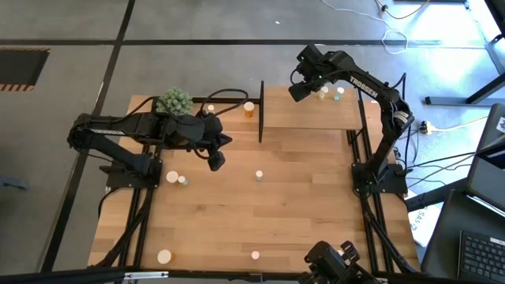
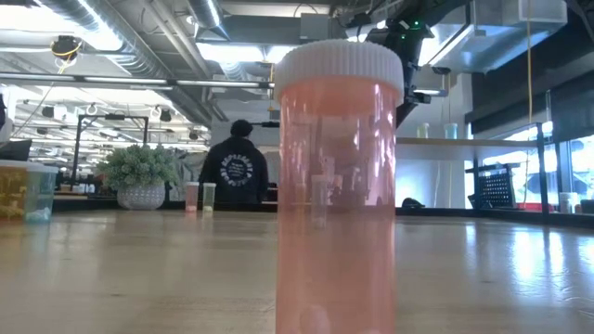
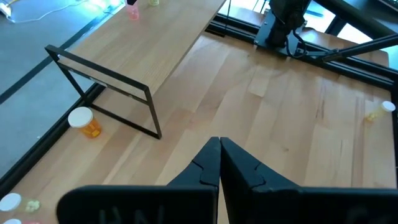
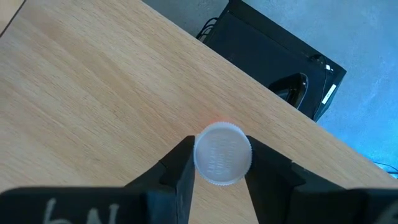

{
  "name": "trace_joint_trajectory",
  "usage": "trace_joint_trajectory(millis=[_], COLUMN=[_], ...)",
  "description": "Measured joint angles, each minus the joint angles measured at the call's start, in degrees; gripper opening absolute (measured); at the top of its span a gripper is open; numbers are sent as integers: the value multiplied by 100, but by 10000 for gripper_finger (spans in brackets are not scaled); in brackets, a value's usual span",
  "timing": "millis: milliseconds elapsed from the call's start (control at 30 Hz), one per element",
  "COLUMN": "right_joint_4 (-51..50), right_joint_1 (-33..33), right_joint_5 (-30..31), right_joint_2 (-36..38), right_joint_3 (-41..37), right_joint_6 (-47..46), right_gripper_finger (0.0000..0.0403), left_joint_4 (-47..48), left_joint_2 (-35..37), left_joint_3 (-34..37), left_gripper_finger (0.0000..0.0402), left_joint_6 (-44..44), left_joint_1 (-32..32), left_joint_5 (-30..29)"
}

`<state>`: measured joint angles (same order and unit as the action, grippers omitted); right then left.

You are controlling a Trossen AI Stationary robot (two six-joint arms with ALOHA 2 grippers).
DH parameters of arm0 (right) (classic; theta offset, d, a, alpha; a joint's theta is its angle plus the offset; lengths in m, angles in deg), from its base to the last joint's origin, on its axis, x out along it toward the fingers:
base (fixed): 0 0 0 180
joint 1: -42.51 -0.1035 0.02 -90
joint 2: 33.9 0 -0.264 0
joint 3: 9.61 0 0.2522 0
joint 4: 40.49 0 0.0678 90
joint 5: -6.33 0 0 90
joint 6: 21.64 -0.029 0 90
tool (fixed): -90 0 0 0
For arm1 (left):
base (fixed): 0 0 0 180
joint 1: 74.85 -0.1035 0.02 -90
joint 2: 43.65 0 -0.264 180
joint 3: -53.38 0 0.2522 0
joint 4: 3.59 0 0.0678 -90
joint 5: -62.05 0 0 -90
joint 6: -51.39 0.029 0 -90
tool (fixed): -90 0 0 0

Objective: Pick and place medicine bottles onto shelf by color
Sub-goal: Put the middle pink pill bottle on the shelf

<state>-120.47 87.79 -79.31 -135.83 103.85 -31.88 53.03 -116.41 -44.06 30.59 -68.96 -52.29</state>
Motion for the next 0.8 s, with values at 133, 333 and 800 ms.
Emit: trace_joint_trajectory(millis=[133, 333, 800], right_joint_4=[5, 32, 42], right_joint_1=[0, 0, 35], right_joint_5=[-5, -183, 116], right_joint_2=[0, -2, -2], right_joint_3=[2, 2, 4], right_joint_6=[-251, -290, -470], right_gripper_finger=[124, 124, 124], left_joint_4=[1, 0, 0], left_joint_2=[1, 1, 1], left_joint_3=[0, 0, 0], left_gripper_finger=[0, 0, 0], left_joint_6=[0, 0, 1], left_joint_1=[0, 0, 2], left_joint_5=[0, 0, 0])
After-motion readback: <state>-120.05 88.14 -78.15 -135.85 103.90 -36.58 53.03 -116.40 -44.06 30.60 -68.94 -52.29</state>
